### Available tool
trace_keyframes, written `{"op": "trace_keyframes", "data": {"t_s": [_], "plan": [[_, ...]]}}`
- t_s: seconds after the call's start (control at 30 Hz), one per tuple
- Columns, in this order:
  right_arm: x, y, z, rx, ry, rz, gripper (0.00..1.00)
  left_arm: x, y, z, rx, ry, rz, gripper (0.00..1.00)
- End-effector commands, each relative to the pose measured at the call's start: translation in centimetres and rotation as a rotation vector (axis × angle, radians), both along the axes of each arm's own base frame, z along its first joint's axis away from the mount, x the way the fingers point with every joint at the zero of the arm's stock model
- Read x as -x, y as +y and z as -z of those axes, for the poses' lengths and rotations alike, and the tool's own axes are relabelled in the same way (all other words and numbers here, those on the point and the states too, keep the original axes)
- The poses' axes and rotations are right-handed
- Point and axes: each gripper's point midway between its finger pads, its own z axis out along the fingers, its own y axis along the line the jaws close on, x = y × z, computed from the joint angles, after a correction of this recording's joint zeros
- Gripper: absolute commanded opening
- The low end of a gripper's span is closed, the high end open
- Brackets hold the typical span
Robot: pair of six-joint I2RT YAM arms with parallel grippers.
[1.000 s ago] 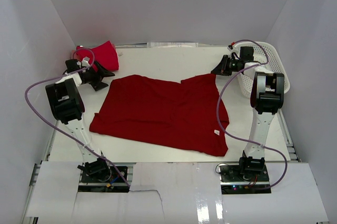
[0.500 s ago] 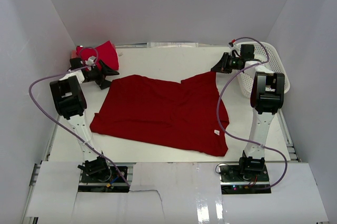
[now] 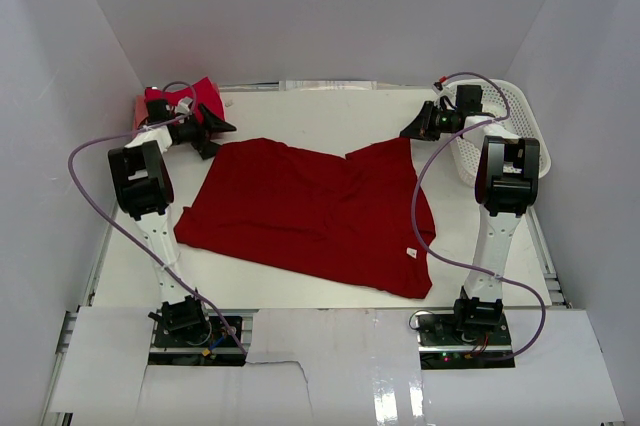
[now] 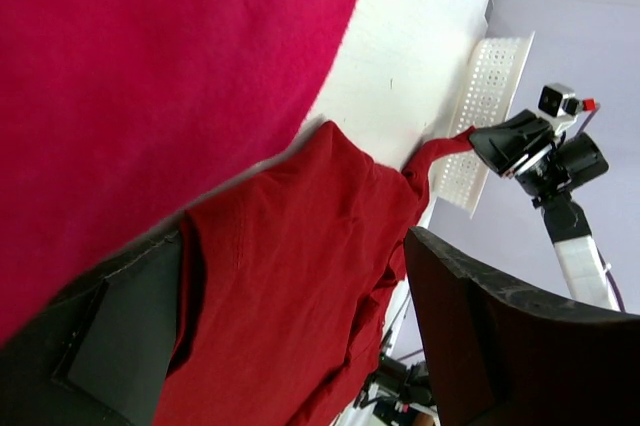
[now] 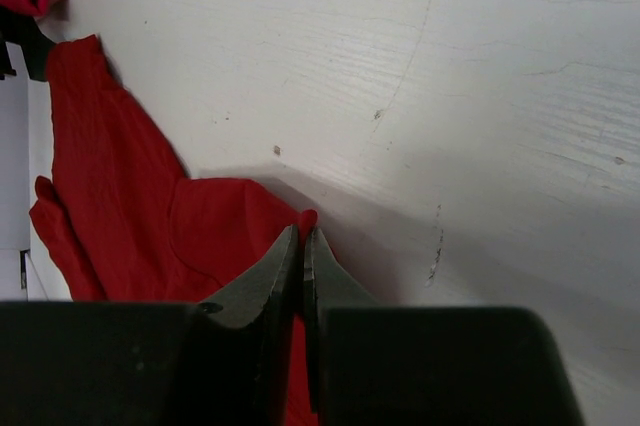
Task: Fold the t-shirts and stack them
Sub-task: Grap the side of the flattened tshirt furthest away from the robot with both arms
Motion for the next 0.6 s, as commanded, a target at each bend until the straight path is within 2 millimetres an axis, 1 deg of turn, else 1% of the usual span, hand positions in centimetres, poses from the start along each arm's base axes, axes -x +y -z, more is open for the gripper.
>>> {"op": "trace_keyframes", "data": {"t_s": [0.0, 0.03, 0.13, 0.17, 0.2, 0.23, 0.27, 0.3, 0.37, 0.43, 0.47, 0.5, 0.57], "plan": [[-0.7, 0.2, -1.2, -0.011, -0.035, -0.018, 0.08, -2.2, 1.2, -1.2, -0.071, -0.077, -0.067, 0.95], [-0.6, 0.3, -1.1, -0.011, -0.033, -0.02, 0.08, -2.5, 1.8, -1.1, -0.107, -0.084, -0.098, 0.95], [-0.6, 0.3, -1.1, -0.011, -0.033, -0.02, 0.08, -2.7, 2.1, -2.7, -0.129, -0.171, -0.149, 0.94], [-0.6, 0.3, -1.0, -0.011, -0.032, -0.02, 0.08, -3.3, 2.2, -4.1, -0.134, -0.24, -0.16, 0.95], [-0.6, 0.3, -1.0, -0.014, -0.03, -0.022, 0.08, -2.9, 2.1, -3.6, -0.109, -0.224, -0.175, 0.94], [-0.5, 0.3, -1.0, -0.014, -0.029, -0.022, 0.08, -3.0, 1.8, -4.0, -0.094, -0.251, -0.176, 0.94], [-0.5, 0.4, -0.9, -0.015, -0.027, -0.025, 0.08, -3.4, 1.8, -4.8, -0.081, -0.303, -0.177, 0.94], [-0.4, 0.4, -0.9, -0.015, -0.026, -0.025, 0.08, -3.3, 1.5, -4.7, -0.059, -0.29, -0.182, 0.94], [-0.5, 0.4, -1.0, -0.013, -0.028, -0.022, 0.08, -3.6, 0.8, -5.3, -0.03, -0.324, -0.158, 0.94], [-0.4, 0.3, -0.9, -0.012, -0.024, -0.021, 0.08, -4.0, 0.5, -5.4, 0.006, -0.316, -0.158, 0.94], [-0.4, 0.4, -0.9, -0.014, -0.025, -0.023, 0.08, -4.3, 0.5, -6.0, 0.013, -0.35, -0.163, 0.94], [-0.4, 0.4, -0.9, -0.015, -0.022, -0.025, 0.08, -4.1, 0.4, -6.2, 0.045, -0.336, -0.178, 0.94], [-0.4, 0.4, -0.8, -0.013, -0.024, -0.022, 0.08, -4.5, 0.1, -7.0, 0.088, -0.358, -0.182, 0.94]]}}
